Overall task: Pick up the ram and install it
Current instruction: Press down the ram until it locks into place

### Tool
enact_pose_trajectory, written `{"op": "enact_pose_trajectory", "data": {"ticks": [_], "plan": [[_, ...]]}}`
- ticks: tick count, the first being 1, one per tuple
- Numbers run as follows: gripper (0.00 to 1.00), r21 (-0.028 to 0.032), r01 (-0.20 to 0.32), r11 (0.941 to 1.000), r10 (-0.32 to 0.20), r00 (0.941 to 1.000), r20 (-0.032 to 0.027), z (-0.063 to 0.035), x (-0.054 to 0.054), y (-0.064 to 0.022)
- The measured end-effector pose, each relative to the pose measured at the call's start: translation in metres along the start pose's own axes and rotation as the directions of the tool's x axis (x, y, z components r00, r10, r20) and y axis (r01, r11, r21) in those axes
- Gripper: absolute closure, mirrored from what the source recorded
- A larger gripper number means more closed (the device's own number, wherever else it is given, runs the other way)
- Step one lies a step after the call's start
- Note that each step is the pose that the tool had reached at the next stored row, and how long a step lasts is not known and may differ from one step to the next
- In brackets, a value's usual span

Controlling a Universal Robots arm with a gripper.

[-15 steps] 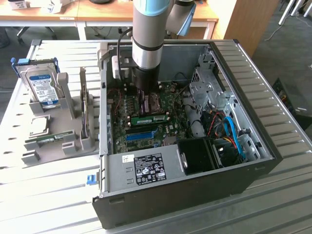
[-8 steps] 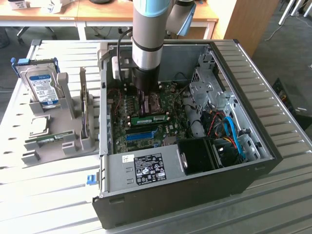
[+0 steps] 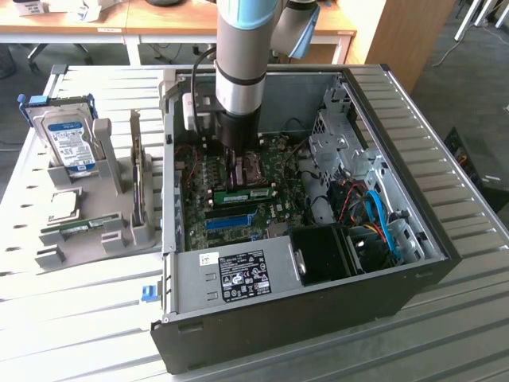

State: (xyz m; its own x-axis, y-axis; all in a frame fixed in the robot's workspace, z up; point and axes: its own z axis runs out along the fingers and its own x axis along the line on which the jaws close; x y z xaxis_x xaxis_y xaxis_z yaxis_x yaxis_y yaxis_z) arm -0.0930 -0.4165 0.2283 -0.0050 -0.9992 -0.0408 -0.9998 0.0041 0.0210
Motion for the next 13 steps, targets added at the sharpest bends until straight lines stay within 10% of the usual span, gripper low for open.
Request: {"op": "enact_pose_trajectory", "data": {"ticks": [13], "plan": [[0.89,-0.0003,0.000,1.0000,0.000,1.0000,-0.0005,0.0030,0.0003,0.0000]]}}
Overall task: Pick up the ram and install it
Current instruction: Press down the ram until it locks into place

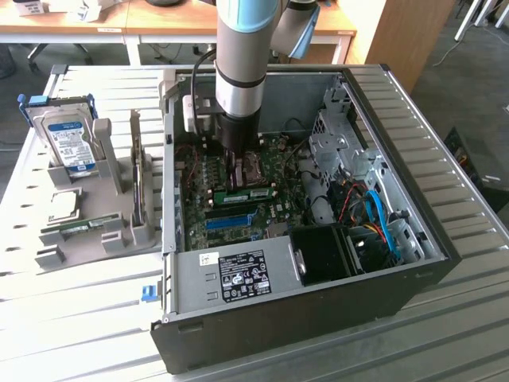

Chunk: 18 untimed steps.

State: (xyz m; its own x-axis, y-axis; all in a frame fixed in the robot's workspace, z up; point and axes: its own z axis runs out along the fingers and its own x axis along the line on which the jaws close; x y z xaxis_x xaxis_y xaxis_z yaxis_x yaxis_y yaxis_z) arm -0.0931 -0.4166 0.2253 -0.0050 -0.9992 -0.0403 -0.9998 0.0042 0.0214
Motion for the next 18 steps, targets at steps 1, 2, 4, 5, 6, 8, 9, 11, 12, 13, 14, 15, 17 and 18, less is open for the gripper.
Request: {"op": "enact_pose_trajectory", "data": {"ticks": [1,2,4,5,6,8,9,11,12,13,14,15,17,18], "plan": [[0.89,0.0000,0.000,1.0000,0.000,1.0000,-0.0001,0.0003,0.0000,0.0000],[0.89,-0.0001,0.000,1.0000,0.000,1.0000,-0.0002,0.0003,0.0001,0.0000],[0.89,-0.0001,0.000,1.0000,0.000,1.0000,-0.0002,0.0003,0.0000,0.0000],[0.89,0.0000,0.000,1.0000,0.000,1.0000,0.0000,0.0004,0.0000,0.0000],[0.89,0.0001,0.000,1.0000,0.000,1.0000,0.0000,0.0004,0.0000,0.0000],[0.89,0.0000,0.000,1.0000,0.000,1.0000,0.0001,0.0011,0.0001,0.0000],[0.89,0.0000,0.000,1.0000,0.000,1.0000,-0.0001,0.0014,0.0001,0.0000],[0.89,-0.0002,0.000,1.0000,0.000,1.0000,-0.0004,0.0016,0.0002,0.0000],[0.89,-0.0001,0.000,1.0000,0.000,1.0000,-0.0003,0.0016,0.0002,0.0000],[0.89,0.0000,0.000,1.0000,0.000,1.0000,-0.0001,0.0017,0.0001,0.0000],[0.89,0.0000,0.000,1.0000,0.000,1.0000,0.0000,0.0018,0.0001,0.0000],[0.89,0.0000,0.000,1.0000,0.000,1.0000,0.0000,0.0018,0.0001,-0.0001],[0.89,0.0000,0.000,1.0000,0.000,1.0000,-0.0001,0.0022,0.0002,0.0000],[0.89,0.0000,0.000,1.0000,0.000,1.0000,-0.0001,0.0022,0.0002,0.0000]]}}
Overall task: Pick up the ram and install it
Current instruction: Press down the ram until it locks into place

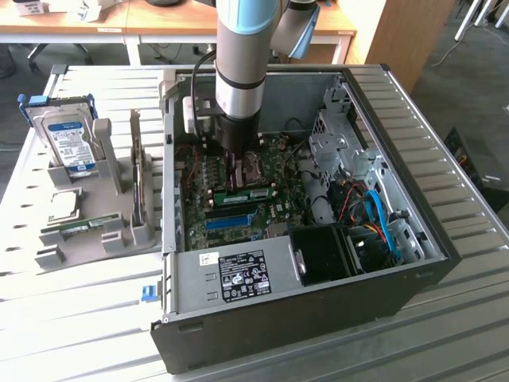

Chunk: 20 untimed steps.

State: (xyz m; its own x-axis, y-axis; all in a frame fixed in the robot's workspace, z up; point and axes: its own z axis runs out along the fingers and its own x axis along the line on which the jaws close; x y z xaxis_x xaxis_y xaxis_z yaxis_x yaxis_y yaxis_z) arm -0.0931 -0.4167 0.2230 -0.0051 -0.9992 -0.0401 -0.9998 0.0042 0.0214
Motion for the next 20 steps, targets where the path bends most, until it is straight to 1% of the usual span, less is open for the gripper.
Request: {"op": "enact_pose_trajectory", "data": {"ticks": [20], "plan": [[0.89,0.0001,0.000,1.0000,0.000,1.0000,0.0001,0.0004,0.0000,0.0000]]}}
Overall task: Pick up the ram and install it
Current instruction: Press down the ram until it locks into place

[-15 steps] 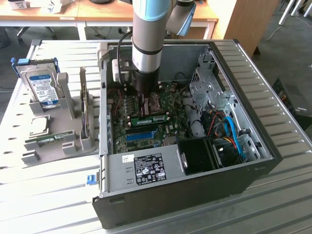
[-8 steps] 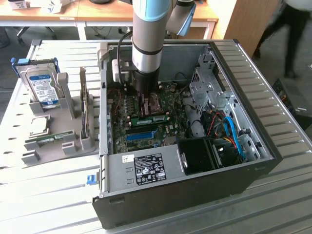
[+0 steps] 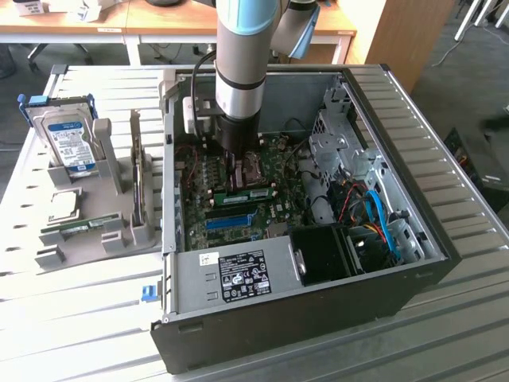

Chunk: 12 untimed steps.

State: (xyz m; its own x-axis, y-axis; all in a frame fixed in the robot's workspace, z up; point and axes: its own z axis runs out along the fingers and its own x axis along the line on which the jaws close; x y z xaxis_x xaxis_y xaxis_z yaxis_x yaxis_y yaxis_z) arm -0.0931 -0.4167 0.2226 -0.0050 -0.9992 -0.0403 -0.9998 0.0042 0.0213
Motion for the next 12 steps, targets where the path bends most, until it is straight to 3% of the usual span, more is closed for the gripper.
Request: {"op": "enact_pose_trajectory", "data": {"ticks": [12], "plan": [[0.89,0.0000,0.000,1.0000,0.000,1.0000,0.0000,0.0004,0.0000,0.0000]]}}
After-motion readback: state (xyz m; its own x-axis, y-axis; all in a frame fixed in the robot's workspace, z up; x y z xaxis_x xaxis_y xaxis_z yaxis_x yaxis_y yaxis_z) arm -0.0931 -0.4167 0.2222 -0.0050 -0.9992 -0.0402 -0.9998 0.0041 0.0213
